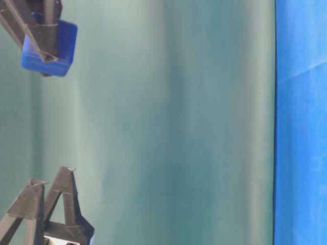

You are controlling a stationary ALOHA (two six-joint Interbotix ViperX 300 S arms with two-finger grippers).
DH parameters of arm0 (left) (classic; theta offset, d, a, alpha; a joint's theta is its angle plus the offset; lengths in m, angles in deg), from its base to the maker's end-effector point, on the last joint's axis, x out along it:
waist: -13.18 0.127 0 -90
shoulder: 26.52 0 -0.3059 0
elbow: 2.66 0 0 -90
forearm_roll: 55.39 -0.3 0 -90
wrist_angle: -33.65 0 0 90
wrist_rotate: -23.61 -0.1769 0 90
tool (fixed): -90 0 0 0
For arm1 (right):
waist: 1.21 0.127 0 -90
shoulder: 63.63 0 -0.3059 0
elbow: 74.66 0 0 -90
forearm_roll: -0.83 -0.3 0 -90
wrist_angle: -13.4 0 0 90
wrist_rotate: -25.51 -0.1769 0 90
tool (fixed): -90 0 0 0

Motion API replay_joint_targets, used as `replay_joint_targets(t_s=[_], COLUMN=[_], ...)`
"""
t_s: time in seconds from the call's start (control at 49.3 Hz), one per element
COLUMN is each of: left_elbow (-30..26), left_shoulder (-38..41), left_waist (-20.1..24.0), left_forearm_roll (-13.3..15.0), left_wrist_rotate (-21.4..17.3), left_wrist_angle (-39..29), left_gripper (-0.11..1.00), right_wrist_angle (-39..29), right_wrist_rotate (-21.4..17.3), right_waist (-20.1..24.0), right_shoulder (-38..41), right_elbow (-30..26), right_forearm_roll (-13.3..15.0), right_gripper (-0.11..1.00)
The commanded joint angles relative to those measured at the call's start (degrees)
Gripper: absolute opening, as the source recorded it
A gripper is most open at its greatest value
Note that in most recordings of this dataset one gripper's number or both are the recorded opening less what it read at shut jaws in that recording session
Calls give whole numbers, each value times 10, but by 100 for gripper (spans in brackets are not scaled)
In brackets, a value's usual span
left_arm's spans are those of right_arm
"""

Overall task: Handover the blue block to the right arm after grasping it with the left arm, then place it in the designated position.
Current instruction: 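Carry the cube with the right gripper away from the left gripper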

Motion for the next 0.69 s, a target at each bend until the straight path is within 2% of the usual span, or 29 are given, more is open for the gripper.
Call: replay_joint_targets(t_s=[0.0, 0.122, 0.223, 0.67], left_elbow=[-10, -10, -10, -10], left_shoulder=[-4, -5, -4, -4], left_waist=[1, 1, 1, -1], left_forearm_roll=[-1, -1, -1, -1], left_wrist_rotate=[-1, -1, -1, -1], left_wrist_angle=[3, 3, 3, 3], left_gripper=[93, 93, 93, 93], right_wrist_angle=[-3, -8, -8, -8], right_wrist_rotate=[-33, -72, -86, -89], right_waist=[1, 1, 2, 1], right_shoulder=[-11, -14, -16, -16], right_elbow=[-11, -12, -12, -11], right_forearm_roll=[-3, -3, -3, -3], right_gripper=[42, 42, 42, 42])
